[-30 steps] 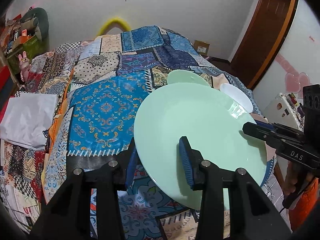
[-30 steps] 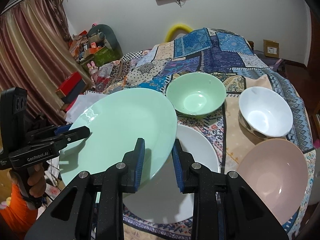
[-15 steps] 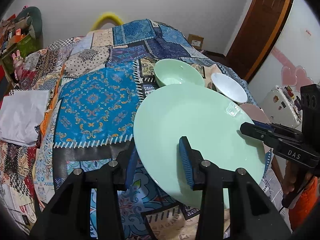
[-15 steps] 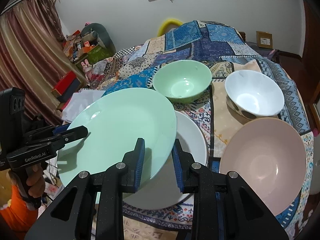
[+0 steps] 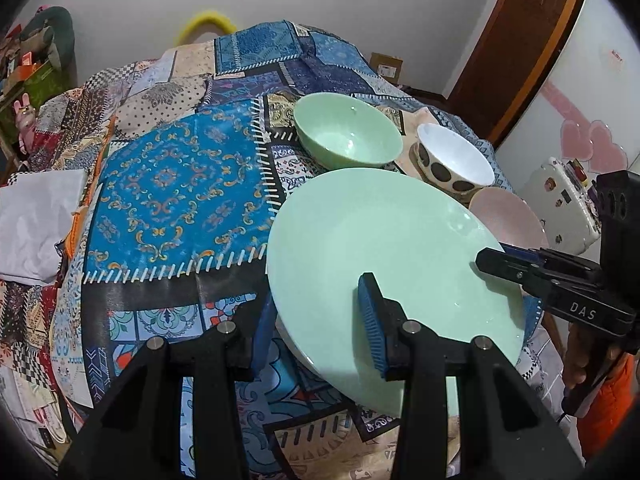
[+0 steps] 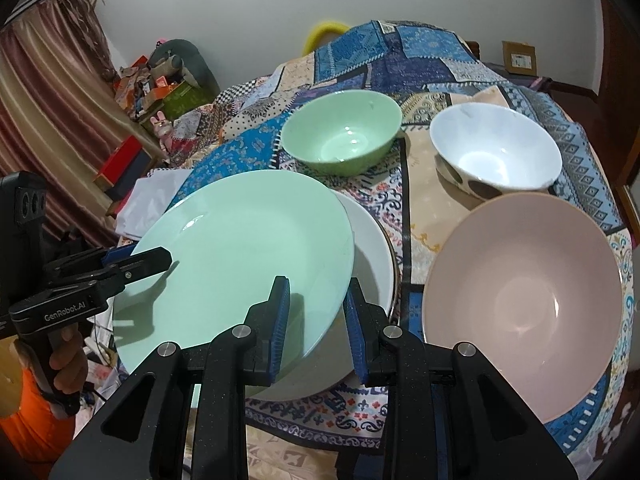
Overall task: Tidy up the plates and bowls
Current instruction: 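Lower the mint green plate onto the white plate with the left tool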
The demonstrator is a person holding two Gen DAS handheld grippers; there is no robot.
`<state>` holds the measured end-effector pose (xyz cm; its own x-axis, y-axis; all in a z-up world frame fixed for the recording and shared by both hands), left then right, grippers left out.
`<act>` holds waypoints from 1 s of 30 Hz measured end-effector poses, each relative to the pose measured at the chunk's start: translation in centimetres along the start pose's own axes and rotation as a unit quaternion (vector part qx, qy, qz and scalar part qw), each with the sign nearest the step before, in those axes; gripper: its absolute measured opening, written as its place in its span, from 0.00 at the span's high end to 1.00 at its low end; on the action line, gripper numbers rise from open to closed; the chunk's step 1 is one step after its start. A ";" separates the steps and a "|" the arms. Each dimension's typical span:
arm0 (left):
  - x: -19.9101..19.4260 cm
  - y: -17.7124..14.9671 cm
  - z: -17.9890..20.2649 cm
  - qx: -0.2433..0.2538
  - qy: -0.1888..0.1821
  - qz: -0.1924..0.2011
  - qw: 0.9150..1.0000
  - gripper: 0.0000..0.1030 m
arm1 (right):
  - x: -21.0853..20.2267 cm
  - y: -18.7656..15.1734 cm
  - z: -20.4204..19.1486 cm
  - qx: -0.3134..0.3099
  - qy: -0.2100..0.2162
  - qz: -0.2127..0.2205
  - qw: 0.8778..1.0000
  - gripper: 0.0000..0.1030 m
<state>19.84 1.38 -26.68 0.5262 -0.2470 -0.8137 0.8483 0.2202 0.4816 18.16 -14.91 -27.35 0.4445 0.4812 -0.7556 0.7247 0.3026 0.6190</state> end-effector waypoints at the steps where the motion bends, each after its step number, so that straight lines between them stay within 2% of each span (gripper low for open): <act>1: 0.1 -0.1 0.0 0.000 0.001 -0.001 1.000 0.61 | 0.0 -0.1 0.0 0.001 0.000 -0.001 1.000 0.76; 17: 3.0 -1.1 -0.2 -0.001 0.004 -0.032 0.999 0.61 | 1.1 -1.5 1.1 0.021 0.000 -0.020 1.000 0.76; 30: 5.1 -1.8 -0.5 -0.002 0.011 -0.059 0.998 0.61 | 2.2 -1.7 1.4 0.021 -0.015 -0.030 0.999 0.75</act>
<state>21.02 0.18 -31.89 0.4215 -0.2507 -0.8715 0.9037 0.1955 0.3809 18.57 -15.52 -30.34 0.4149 0.4376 -0.7978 0.7714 0.2959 0.5634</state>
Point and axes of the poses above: each gripper's, at about its wrist camera, not at the fingertips, and x roughly the way its jaws point, z to its right, y to its top, the point moved 7 cm from there along x, roughly the way its jaws point, and after that the axes turned 13 degrees about -x, right-handed, at the moved point
